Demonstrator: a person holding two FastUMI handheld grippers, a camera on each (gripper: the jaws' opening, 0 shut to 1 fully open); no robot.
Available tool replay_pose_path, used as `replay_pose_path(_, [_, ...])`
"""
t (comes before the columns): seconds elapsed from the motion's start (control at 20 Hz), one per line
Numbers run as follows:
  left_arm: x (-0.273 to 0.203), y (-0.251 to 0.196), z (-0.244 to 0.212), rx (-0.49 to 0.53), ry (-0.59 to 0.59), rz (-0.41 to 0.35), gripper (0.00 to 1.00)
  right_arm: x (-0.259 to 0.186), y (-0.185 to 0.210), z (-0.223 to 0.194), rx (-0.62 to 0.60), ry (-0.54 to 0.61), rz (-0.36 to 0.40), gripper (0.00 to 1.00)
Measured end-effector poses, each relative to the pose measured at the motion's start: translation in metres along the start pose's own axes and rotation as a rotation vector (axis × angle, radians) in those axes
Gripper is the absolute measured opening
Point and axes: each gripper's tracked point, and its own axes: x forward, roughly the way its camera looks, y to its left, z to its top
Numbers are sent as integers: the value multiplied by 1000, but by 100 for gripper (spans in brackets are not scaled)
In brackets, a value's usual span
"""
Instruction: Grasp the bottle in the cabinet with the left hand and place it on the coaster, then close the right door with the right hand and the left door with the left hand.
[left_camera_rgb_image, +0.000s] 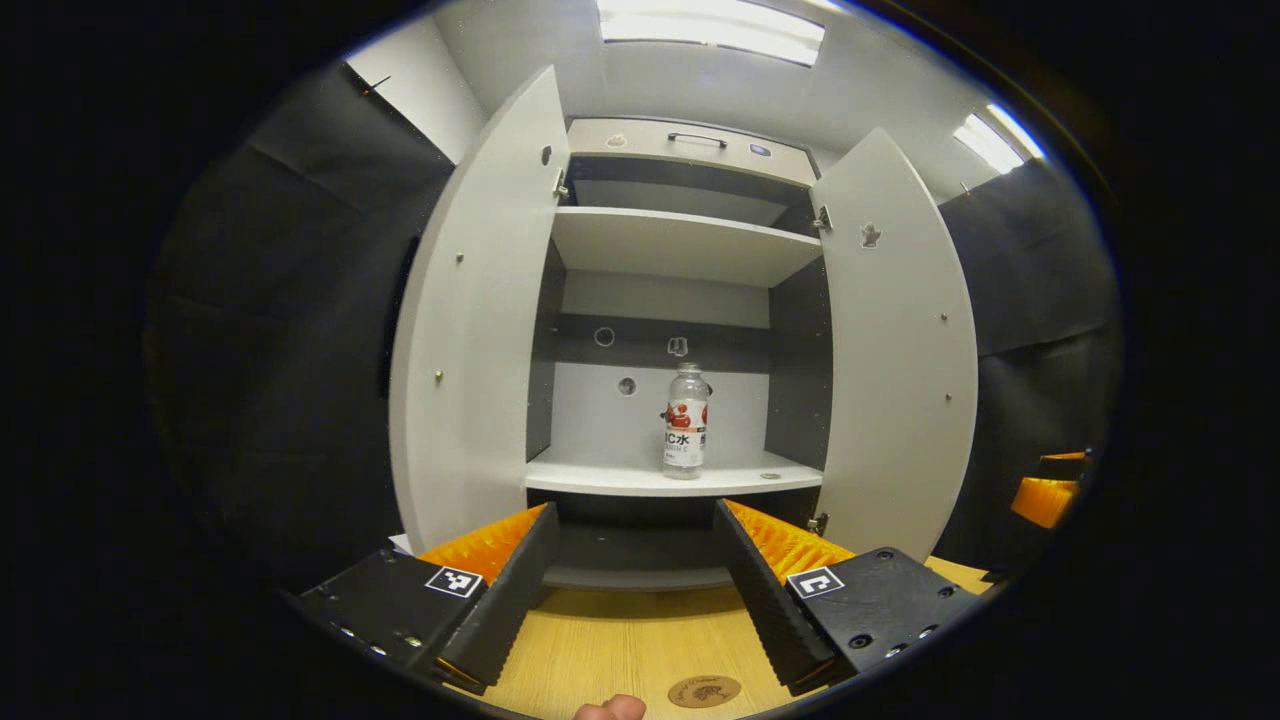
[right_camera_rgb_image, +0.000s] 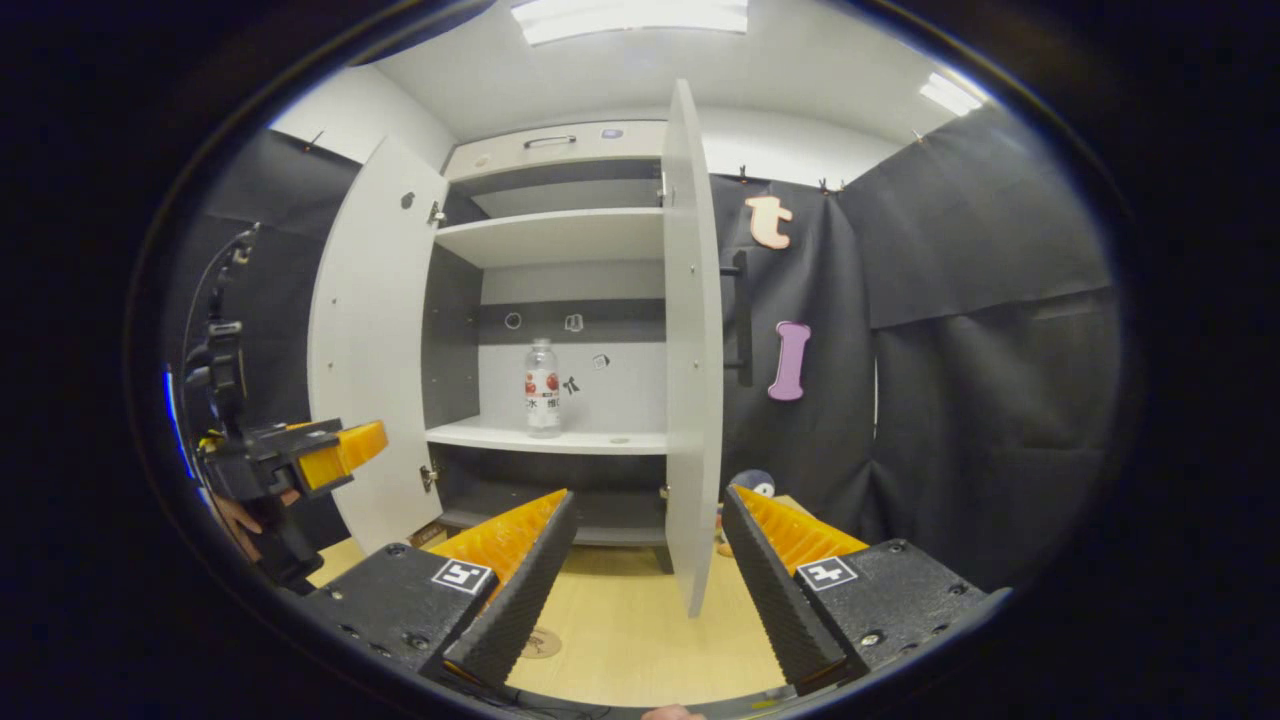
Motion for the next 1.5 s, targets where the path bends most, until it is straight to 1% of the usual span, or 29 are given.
replay_pose_path(0.1, [22,-12,9,7,-18,-30,95,-1,-2,-2,2,6,-2,96])
replay_pose_path(0.15, [34,-19,14,3,-26,-51,99,-2,-4,-2,1,5,-8,94])
replay_pose_path(0.2, [47,-28,18,-6,-35,-75,94,-4,-6,-1,-2,2,-13,96])
replay_pose_path(0.3, [74,-43,26,-24,-46,-120,94,-6,-11,-2,-11,3,-24,96])
replay_pose_path(0.35, [90,-50,29,-22,-53,-141,94,-8,-15,-2,-13,0,-34,96])
replay_pose_path(0.4, [107,-54,30,-6,-57,-147,95,-10,-19,-1,-13,-3,-44,96])
replay_pose_path(0.55, [163,-59,29,30,-60,-145,95,-12,-30,-4,-6,0,-84,96])
replay_pose_path(0.7, [221,-66,18,68,-26,-152,95,-14,-43,-6,15,8,-125,96])
replay_pose_path(0.75, [240,-68,13,83,-9,-153,99,-15,-48,-6,19,8,-140,96])
replay_pose_path(0.8, [255,-67,9,92,1,-144,95,-16,-53,-5,20,8,-159,96])
replay_pose_path(0.9, [282,-66,-1,72,36,-115,96,-17,-65,-7,27,9,-195,96])
replay_pose_path(1.05, [314,-58,-8,23,57,-81,96,-15,-74,-15,30,35,-226,96])
replay_pose_path(1.15, [330,-53,-10,39,61,-50,96,-13,-79,-19,31,45,-242,96])
replay_pose_path(1.4, [355,-52,-14,64,72,-45,95,-10,-86,-21,32,54,-258,96])
replay_pose_path(1.45, [357,-53,-16,60,80,-48,95,-9,-87,-22,33,56,-261,94])
replay_pose_path(1.5, [358,-50,-16,60,82,-36,94,-8,-88,-22,35,57,-261,96])
